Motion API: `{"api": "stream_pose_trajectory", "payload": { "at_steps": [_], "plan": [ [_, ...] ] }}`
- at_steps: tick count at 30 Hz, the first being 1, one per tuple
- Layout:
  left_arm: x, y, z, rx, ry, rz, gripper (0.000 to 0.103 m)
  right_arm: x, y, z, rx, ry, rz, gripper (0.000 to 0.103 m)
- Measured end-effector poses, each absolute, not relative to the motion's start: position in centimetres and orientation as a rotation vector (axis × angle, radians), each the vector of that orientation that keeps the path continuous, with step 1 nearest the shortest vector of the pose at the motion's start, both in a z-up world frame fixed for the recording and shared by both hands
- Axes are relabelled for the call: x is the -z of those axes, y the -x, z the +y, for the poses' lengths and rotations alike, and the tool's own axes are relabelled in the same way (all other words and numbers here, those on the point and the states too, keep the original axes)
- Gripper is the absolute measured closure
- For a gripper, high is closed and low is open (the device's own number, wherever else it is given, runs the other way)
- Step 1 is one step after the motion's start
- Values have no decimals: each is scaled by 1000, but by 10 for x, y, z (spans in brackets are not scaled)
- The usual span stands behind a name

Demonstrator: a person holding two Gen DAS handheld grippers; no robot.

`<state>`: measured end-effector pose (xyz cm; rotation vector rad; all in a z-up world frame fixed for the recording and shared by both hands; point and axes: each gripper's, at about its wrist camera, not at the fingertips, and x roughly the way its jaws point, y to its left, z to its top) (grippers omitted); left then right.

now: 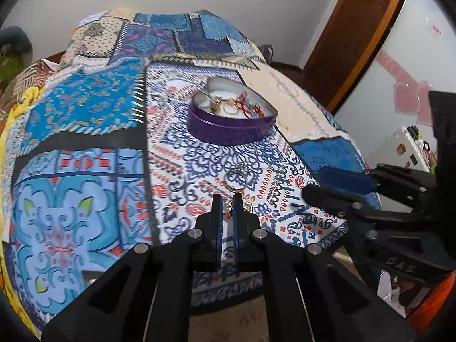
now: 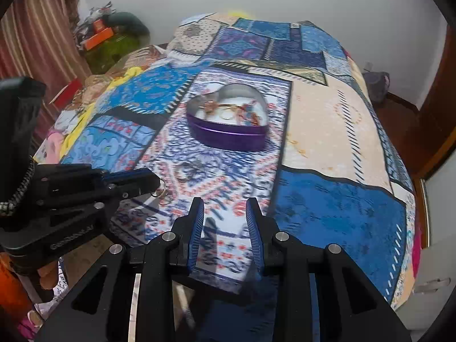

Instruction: Organize jewelry

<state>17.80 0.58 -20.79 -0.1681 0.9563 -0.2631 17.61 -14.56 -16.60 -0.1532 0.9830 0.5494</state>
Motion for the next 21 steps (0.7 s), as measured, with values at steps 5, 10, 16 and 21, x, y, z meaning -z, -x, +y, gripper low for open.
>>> {"api": "stream_pose_trajectory", "payload": {
  "at_steps": [5,10,16,21],
  "plan": [
    [197,-164,25,227,173,923,98,173,-175,-119,-598,191,998,75],
    [194,-154,38,195,162,906,98,188,-176,-93,-615,260,1021,76],
    [192,-148,46,178,163,883,98,191,-176,-88,-615,286,1017,92],
    [192,-150,43,181,162,884,98,190,-173,-85,-625,304,1006,94]
  ]
}}
